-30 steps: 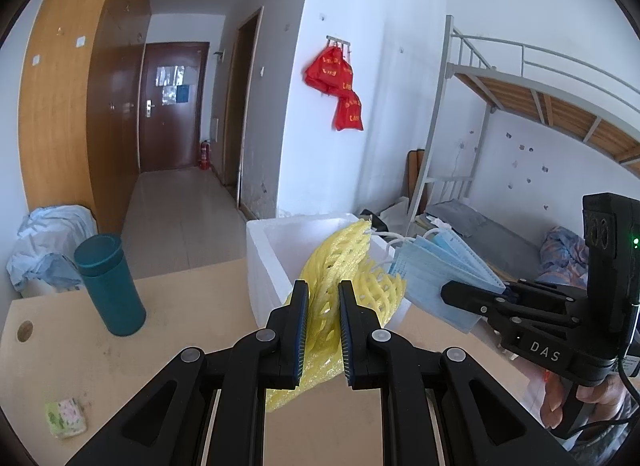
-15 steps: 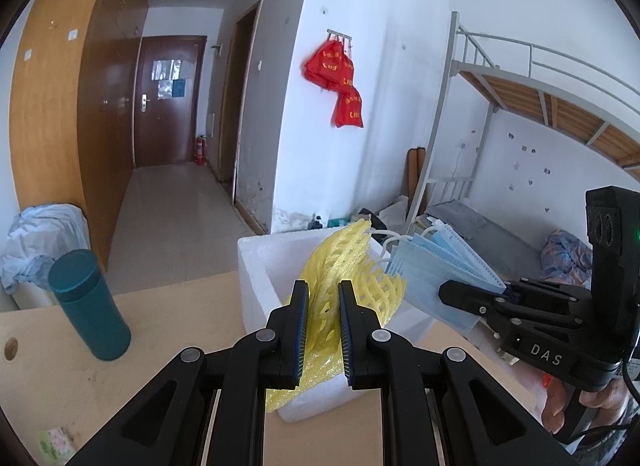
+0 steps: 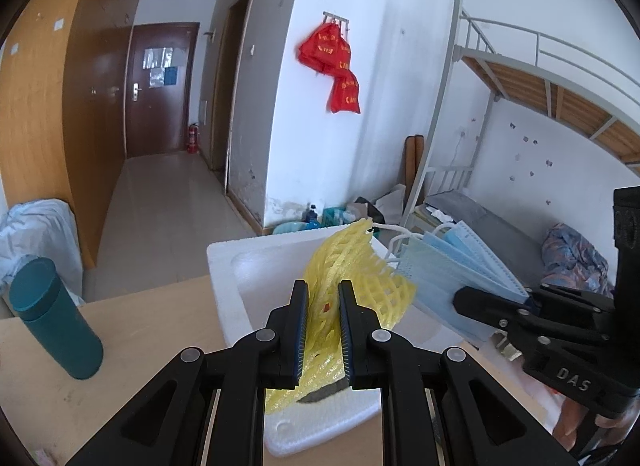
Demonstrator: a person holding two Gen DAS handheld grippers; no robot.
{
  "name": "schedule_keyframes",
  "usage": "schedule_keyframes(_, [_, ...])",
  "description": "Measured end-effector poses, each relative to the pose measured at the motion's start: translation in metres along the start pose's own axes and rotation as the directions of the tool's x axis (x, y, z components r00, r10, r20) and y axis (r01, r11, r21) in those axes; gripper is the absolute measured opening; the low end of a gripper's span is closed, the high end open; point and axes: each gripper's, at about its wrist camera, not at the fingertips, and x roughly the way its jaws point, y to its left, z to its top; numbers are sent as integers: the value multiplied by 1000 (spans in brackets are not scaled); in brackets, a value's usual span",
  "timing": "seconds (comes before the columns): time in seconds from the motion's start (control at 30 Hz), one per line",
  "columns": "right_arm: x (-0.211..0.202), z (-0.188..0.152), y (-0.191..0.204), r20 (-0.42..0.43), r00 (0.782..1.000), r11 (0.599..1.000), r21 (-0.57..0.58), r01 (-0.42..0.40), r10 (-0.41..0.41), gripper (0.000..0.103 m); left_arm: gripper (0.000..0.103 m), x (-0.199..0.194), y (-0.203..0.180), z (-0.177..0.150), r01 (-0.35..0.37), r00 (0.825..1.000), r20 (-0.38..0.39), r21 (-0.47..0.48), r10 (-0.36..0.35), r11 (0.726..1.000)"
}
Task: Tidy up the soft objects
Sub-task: 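Lower the yellow net into the box and open the left tool, then lower the blue masks into the box and open the right tool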
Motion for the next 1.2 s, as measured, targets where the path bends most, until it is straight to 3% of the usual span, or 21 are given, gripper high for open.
schedule_keyframes(0.13, [1, 1, 0, -1, 1000, 1000, -1, 2, -2, 17, 16, 6, 0, -2, 0, 1000, 1, 1, 0, 1000])
schedule_keyframes(0.3, [0, 3, 1, 2, 1000, 1000, 0, 3, -3, 17, 24, 10, -2, -1, -10, 1000, -12, 11, 10, 1000])
schedule_keyframes(0.43, [1, 5, -1, 2, 1000, 1000, 2, 4, -4, 17, 57, 9, -1, -2, -16, 1000, -9, 7, 16, 1000])
schedule_keyframes(0.47, [0, 5, -1, 2, 1000, 1000, 2, 6, -6, 17, 61, 8, 0, -2, -15, 1000, -6, 4, 15, 1000])
schedule_keyframes(0.83, [0, 10, 3, 17, 1000, 1000, -7, 3, -3, 17, 62, 0, 7, 2, -27, 999, 26, -10, 28, 1000])
schedule_keyframes(1.2, [23, 11, 10, -28, 999, 999, -25, -23, 22, 17, 63, -12, 18, -3, -23, 999, 38, -39, 24, 999])
